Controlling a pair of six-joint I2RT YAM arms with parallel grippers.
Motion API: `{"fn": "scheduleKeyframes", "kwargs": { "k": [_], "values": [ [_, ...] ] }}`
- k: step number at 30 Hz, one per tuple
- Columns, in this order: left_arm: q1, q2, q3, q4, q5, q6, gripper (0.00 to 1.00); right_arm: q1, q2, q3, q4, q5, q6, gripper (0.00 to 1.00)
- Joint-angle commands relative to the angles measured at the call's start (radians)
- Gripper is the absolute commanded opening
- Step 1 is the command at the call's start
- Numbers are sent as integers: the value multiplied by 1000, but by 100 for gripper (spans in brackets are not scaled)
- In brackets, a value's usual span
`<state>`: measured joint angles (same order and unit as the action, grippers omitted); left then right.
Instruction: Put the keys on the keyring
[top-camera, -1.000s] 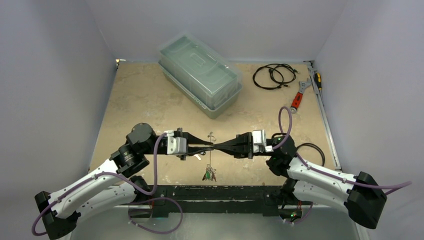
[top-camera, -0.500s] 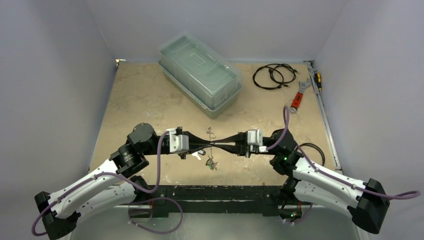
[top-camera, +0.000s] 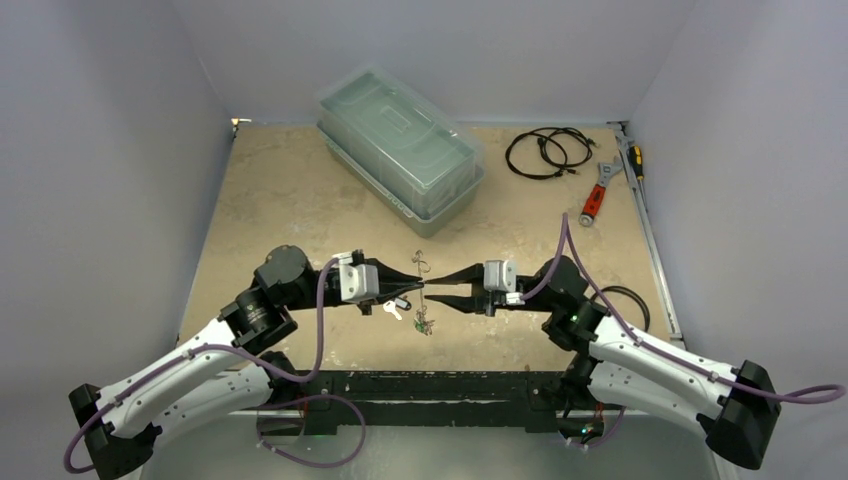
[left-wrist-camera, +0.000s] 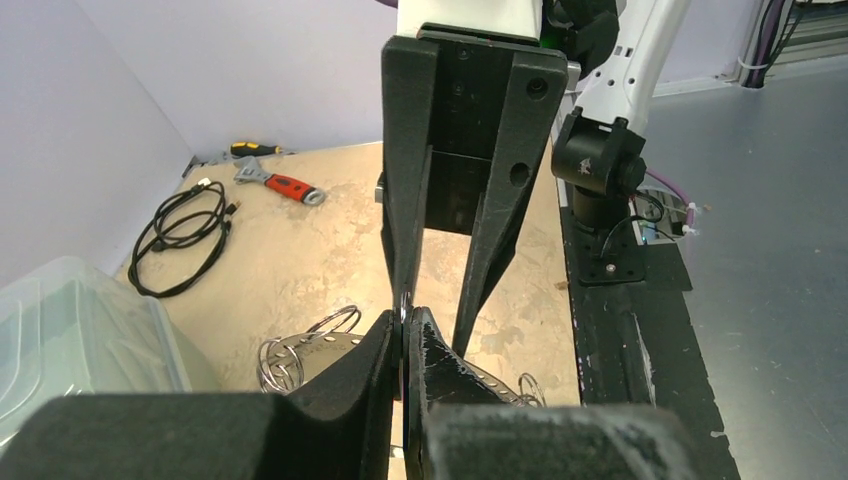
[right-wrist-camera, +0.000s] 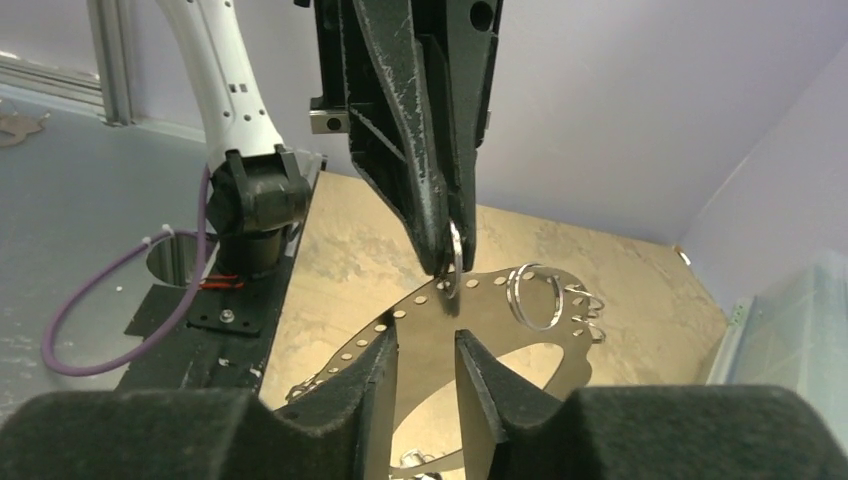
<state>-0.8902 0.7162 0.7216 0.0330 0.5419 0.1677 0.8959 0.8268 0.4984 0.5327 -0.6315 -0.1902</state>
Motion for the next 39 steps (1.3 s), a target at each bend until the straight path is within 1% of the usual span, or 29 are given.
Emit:
{"fn": "scheduleKeyframes", "kwargs": {
  "k": [1, 3, 6, 11, 19, 23, 31, 39],
  "values": [
    [7, 12, 30, 8, -4, 13, 0, 2, -34, 85, -105, 68, -43, 34],
    [8, 29, 44, -26, -8, 33, 0, 3, -47, 118, -183, 128, -64, 37],
    [7, 50, 62, -87, -17, 57, 0, 3, -58, 155, -242, 161, -64, 36],
    [10, 76, 78, -134, -23, 85, 0, 3, -57, 165, -259, 160, -64, 37],
    [10, 74, 77, -143, -36, 94, 0, 4, 4, 231, -402, 145, -83, 35],
    [9, 72, 80, -149, -42, 99, 0, 4, 20, 235, -422, 150, -89, 35],
    [10, 74, 80, -153, -42, 102, 0, 5, 52, 250, -455, 112, -93, 33],
    [10, 77, 79, -156, -37, 105, 0, 4, 70, 250, -451, 110, -96, 26]
  ]
}}
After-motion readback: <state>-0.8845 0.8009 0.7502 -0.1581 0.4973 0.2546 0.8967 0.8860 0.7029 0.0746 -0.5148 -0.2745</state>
